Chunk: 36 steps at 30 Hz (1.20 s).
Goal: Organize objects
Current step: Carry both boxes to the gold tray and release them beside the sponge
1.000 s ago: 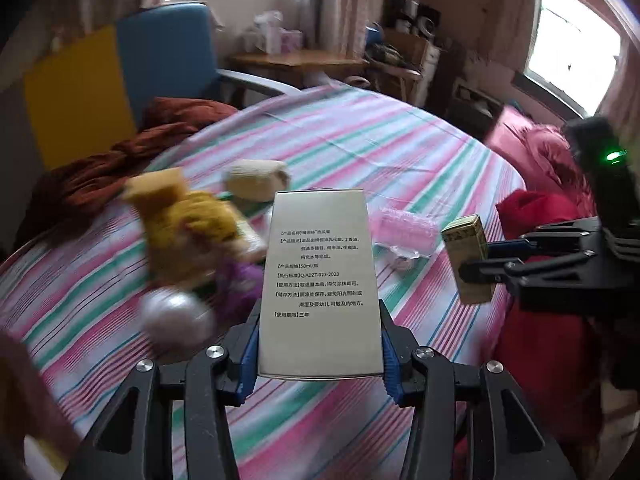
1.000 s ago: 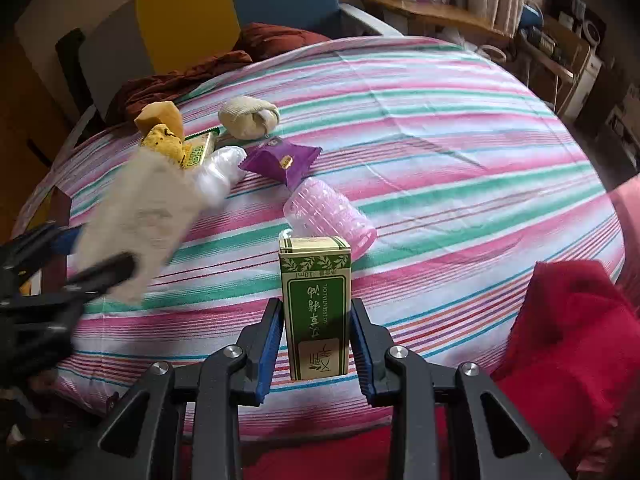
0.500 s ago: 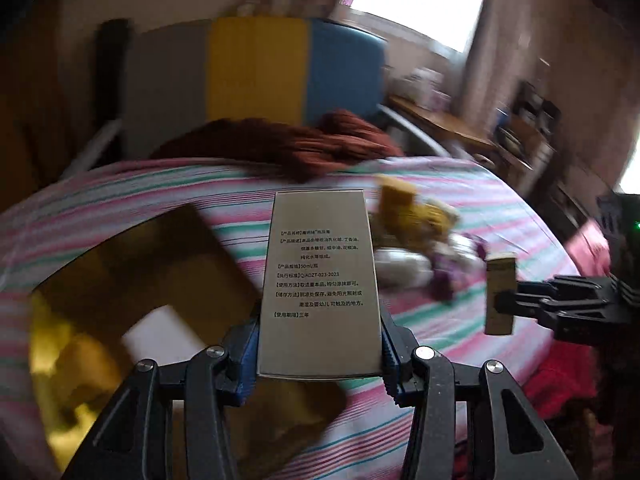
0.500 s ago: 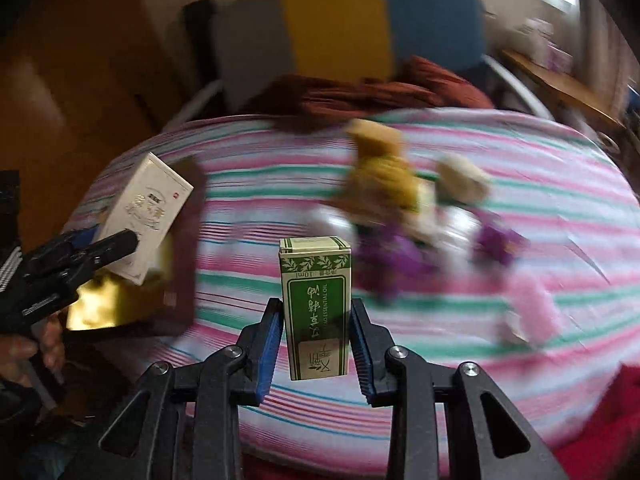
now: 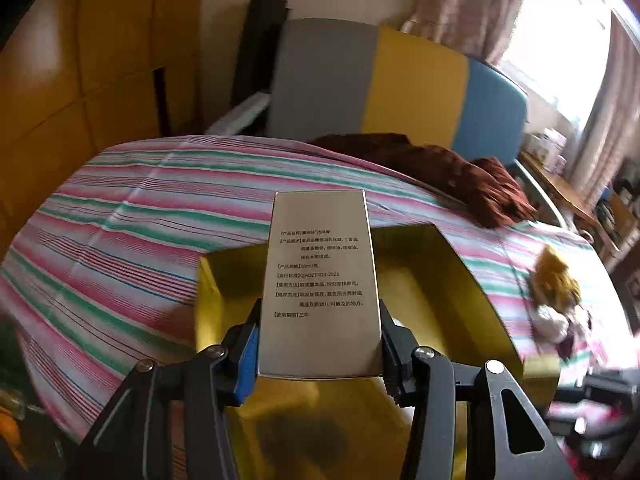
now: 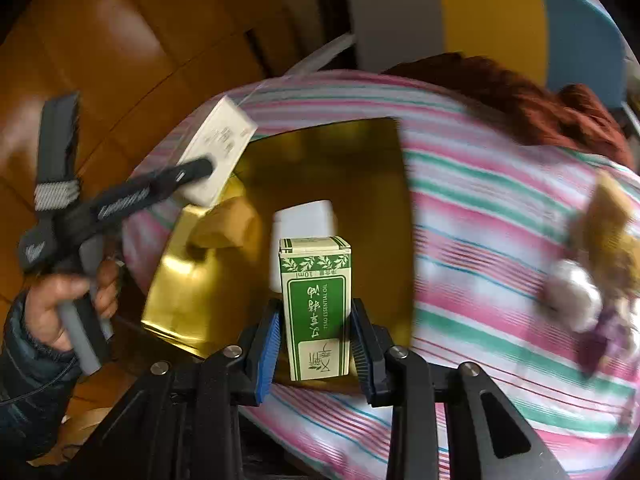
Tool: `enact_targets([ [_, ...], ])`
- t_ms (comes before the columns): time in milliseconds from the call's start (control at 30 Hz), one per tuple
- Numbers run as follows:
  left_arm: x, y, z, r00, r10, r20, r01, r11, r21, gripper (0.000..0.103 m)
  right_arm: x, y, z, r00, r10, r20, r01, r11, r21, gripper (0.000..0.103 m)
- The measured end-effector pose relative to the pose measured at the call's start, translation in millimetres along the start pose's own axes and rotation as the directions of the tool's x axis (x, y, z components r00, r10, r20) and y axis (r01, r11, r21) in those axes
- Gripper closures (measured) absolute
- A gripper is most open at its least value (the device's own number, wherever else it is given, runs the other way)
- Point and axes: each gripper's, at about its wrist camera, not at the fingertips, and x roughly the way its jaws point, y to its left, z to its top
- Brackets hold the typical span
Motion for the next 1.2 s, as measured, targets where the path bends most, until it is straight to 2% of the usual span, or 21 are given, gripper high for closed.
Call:
enact_targets([
  [100,7.3,13.2,4.3,1.0,0.02,-0.009,-0.02,1.0,-0.003,0.053,21.4,26.0,6.7,0.998,0.051,-0.044,-0.053,0.998,-0.037,0.071],
  [300,21.4,25.2,14.0,0.999,0.026,-0.039,-0.027,0.999,-0.022,0.052,59.2,70.2,13.2,0.992,0.05,-0.117,-0.064,0.992,-0.113,0.07],
  [333,24.1,27.0,15.8,0.998,0.028,-0.05,-0.029,0.999,-0.034,0.049,64.3,71.7,15.6,0.992,0.045,-0.12,-0.057,0.994,-0.097,0.07],
  [367,26.2,30.1,17.3,0.998,0.03,-0.054,-0.033,0.998,-0.057,0.039,67.5,71.2,17.9,0.991,0.056,-0.119,-0.065,0.995,-0.077,0.069],
  [433,24.0,37.3,20.7,0.999,0.027,-0.031,-0.03,0.995,-0.099,0.032,70.0,70.1,20.4,0.99,0.087,-0.11,-0.093,0.995,-0.048,0.062],
  [500,17.0,42.2,20.6,0.999,0.034,-0.009,-0.035,0.992,-0.118,0.023,69.2,69.5,18.4,0.989,0.101,-0.111,-0.106,0.994,-0.038,0.06],
  [633,2.9,49.7,12.7,0.999,0.045,0.009,-0.044,0.99,-0.137,0.023,72.1,75.3,6.6,0.984,0.115,-0.136,-0.123,0.991,-0.054,0.06],
  [767,-12.5,54.0,-3.6,0.998,0.064,0.021,-0.06,0.985,-0.159,0.017,70.2,71.2,-3.6,0.991,0.041,-0.127,-0.05,0.997,-0.062,0.06],
  [933,-29.2,48.9,-25.4,0.997,0.076,0.031,-0.069,0.983,-0.169,0.016,57.9,60.1,-12.3,0.996,-0.034,-0.08,0.03,0.998,-0.049,0.058],
  [1200,-51.0,13.0,-43.4,0.994,0.083,0.074,-0.076,0.993,-0.095,0.014,38.7,51.7,-6.4,0.995,-0.094,0.017,0.094,0.995,-0.018,0.057],
])
